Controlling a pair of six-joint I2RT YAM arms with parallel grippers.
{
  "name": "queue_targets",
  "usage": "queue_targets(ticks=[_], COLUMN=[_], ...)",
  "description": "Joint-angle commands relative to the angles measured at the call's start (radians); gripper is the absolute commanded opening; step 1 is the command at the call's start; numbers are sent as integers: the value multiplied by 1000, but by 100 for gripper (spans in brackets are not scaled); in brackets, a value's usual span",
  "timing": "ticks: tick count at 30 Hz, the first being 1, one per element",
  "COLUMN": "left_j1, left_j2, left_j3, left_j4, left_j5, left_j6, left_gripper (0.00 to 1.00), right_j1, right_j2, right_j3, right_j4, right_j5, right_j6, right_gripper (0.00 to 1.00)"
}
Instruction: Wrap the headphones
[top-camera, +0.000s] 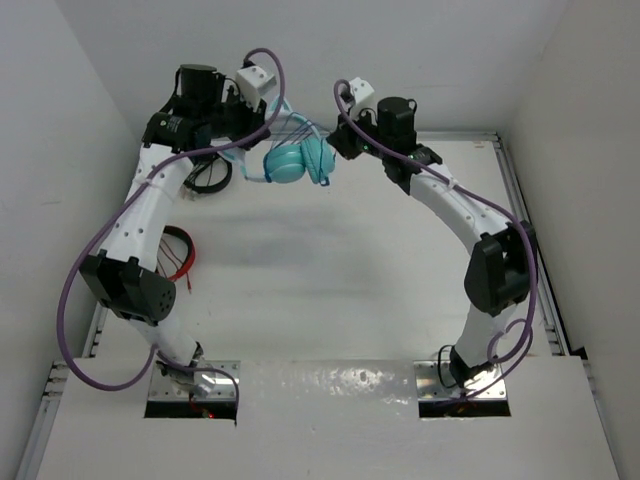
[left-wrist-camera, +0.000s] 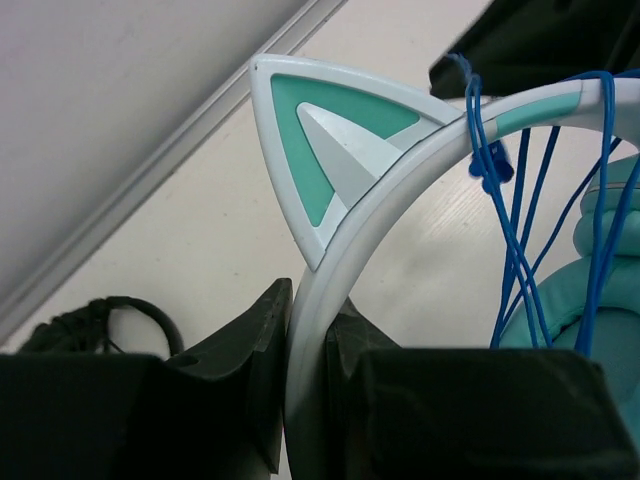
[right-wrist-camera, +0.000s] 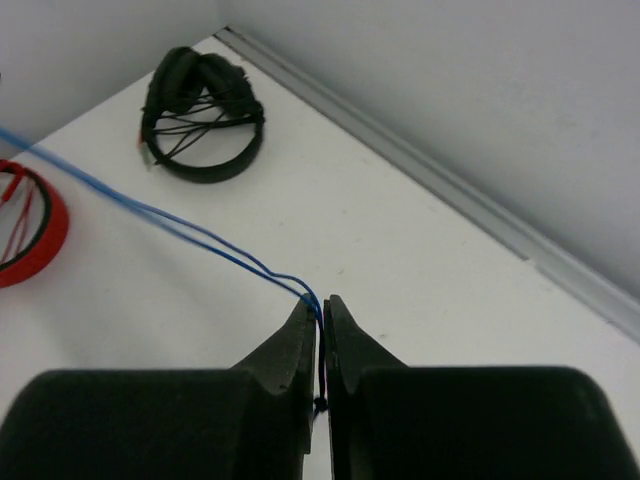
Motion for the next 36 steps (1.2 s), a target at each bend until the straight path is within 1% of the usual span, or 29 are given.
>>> queue_targets(ticks=[1,2,3,4,6,7,8,9,11,12,15,16,17,18,19,20,21,22,23,24,25,26,29,30,32,33,34,35,36], left_j1=[20,17,15,6,5,5,6,6,6,6,3,-4,-9,-12,-14,-14,-18,-20,-24,-29,-31,-35,-46,-57,-67,-77,-81,-86,-92], left_j2=[-40,-45,-48,-46,-43,-45,-42,-42,-40,-37,-32,-29,-28,-22,-22,-20,-16,-15,-12,-11,-6,-3,7,9,15,18,20,24,27], left_j3=[55,32,15,-2,-16,-28,-33,-39,-56,-62,-93,-99,-108,-122,-132,-142,-155,-165,-171,-175,-182,-185,-183,-183,-183,-183,-180,-174,-171], left_j4=[76,128,140,150,177,190,209,222,252,263,311,320,338,346,358,384,397,409,435,444,453,464,478,481,490,495,495,495,492], left_j5=[136,129,121,101,84,51,31,15,-20,-31,-71,-107,-124,-149,-164,-173,-192,-206,-222,-245,-249,-252,-258,-267,-276,-290,-293,-298,-311], left_j6=[-199,-208,-209,-203,-191,-194,-196,-197,-206,-215,-203,-196,-186,-159,-153,-147,-125,-116,-105,-102,-99,-96,-97,-99,-96,-96,-94,-93,-94], left_gripper=[0,0,0,0,0,0,0,0,0,0,0,0,0,0,0,0,0,0,0,0,0,0,0,0,0,0,0,0,0], right_j1=[-25,-25,-25,-25,-35,-43,-54,-74,-86,-91,-92,-92,-94,-92,-94,-94,-94,-92,-91,-86,-77,-48,13,38,44,47,50,58,67], right_j2=[-52,-60,-78,-90,-120,-152,-167,-181,-233,-253,-350,-377,-428,-448,-463,-474,-473,-466,-457,-428,-410,-361,-269,-203,-140,-94,-75,-63,-51], right_j3=[-113,-138,-191,-219,-294,-316,-330,-354,-374,-391,-425,-431,-433,-420,-407,-390,-335,-302,-240,-210,-180,-107,17,96,168,208,216,222,226], right_j4=[198,221,265,287,330,330,318,269,182,76,-97,-119,-141,-179,-192,-207,-234,-242,-245,-233,-226,-232,-282,-314,-340,-342,-333,-315,-308], right_j5=[-161,-190,-214,-233,-230,-231,-242,-253,-259,-250,-210,-192,-170,-127,-98,-74,-13,6,14,14,16,37,140,166,207,212,201,154,152], right_j6=[103,117,146,161,192,203,215,213,169,151,80,74,59,48,45,42,48,57,90,112,133,131,85,89,133,152,169,181,186], right_gripper=[8,10,14,24,33,44,48,55,99,99,99,96,57,31,21,25,66,77,83,97,99,99,99,99,99,99,99,99,99])
